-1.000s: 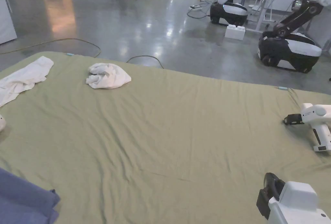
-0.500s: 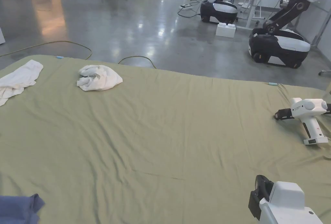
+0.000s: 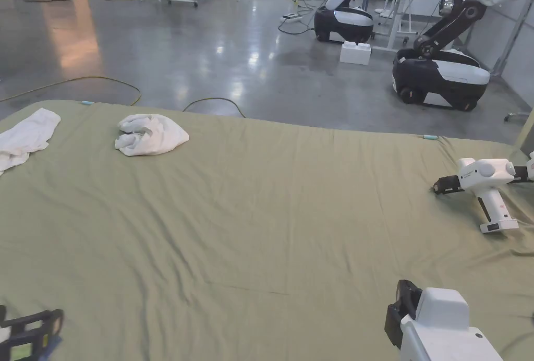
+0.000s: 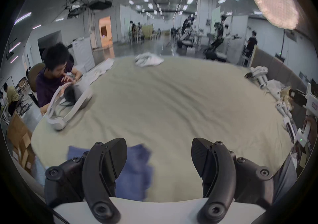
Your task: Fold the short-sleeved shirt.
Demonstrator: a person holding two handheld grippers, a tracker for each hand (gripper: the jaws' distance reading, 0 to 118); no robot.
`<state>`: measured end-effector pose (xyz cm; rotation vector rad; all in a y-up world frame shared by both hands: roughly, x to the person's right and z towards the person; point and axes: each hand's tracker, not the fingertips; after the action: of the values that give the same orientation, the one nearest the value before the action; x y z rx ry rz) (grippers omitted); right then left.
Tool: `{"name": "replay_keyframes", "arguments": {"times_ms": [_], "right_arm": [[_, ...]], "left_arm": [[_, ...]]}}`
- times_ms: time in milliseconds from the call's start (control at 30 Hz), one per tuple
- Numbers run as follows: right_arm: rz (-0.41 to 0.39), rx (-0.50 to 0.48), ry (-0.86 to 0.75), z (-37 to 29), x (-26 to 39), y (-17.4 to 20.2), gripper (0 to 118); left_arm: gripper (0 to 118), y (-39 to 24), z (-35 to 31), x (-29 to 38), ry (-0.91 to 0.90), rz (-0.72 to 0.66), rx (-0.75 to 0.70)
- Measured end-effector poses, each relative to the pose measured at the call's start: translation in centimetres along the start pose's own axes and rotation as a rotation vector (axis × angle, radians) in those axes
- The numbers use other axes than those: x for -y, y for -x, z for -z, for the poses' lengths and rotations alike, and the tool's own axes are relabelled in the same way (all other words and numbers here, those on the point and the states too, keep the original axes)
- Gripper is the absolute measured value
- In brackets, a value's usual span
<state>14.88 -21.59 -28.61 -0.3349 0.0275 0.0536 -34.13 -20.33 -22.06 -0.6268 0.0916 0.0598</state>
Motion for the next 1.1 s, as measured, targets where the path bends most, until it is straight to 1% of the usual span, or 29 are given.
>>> {"name": "replay_keyframes", "arguments": {"times_ms": [100,167,200,400,433,467,533,667,833,900,1100], "right_arm": [[0.0,-0.002,-0.011,0.3,-0.3,0.4,0],[0.008,-0.004,-0.02,0.5,-0.6,0.6,0],[0.016,-0.003,-0.026,0.6,-0.7,0.7,0],[0.036,0.01,-0.074,0.6,-1.5,1.1,0],[0.04,0.01,-0.077,0.6,-1.7,1.1,0],[0.046,0.012,-0.082,0.6,-1.8,1.1,0],[0.055,0.017,-0.095,0.5,-2.0,1.0,0],[0.062,0.028,-0.124,0.4,-2.2,1.0,0],[0.054,0.024,-0.142,0.2,-2.3,1.1,0],[0.04,0.026,-0.149,0.1,-2.2,1.2,0],[0.031,0.032,-0.154,-0.2,-1.9,1.4,0]], "left_arm": [[79,-3.6,0.9,-0.2,-0.133,0.005,0.002],[79,-6.3,0.9,-0.8,-0.214,-0.015,-0.002],[78,-6.7,2.0,-0.6,-0.249,-0.008,-0.002],[60,-11.8,3.0,-1.6,-0.418,0.058,-0.053],[54,-12.3,3.1,-1.7,-0.439,0.058,-0.055],[41,-13.3,3.0,-1.7,-0.447,0.061,-0.048],[25,-14.1,3.0,-2.0,-0.467,0.056,-0.044],[1,-15.2,2.9,-2.4,-0.491,0.029,-0.051],[0,-15.3,3.0,-2.7,-0.495,0.008,-0.048],[0,-15.5,2.8,-2.8,-0.499,0.017,-0.057],[0,-15.5,2.8,-2.9,-0.501,0.055,-0.064]]}}
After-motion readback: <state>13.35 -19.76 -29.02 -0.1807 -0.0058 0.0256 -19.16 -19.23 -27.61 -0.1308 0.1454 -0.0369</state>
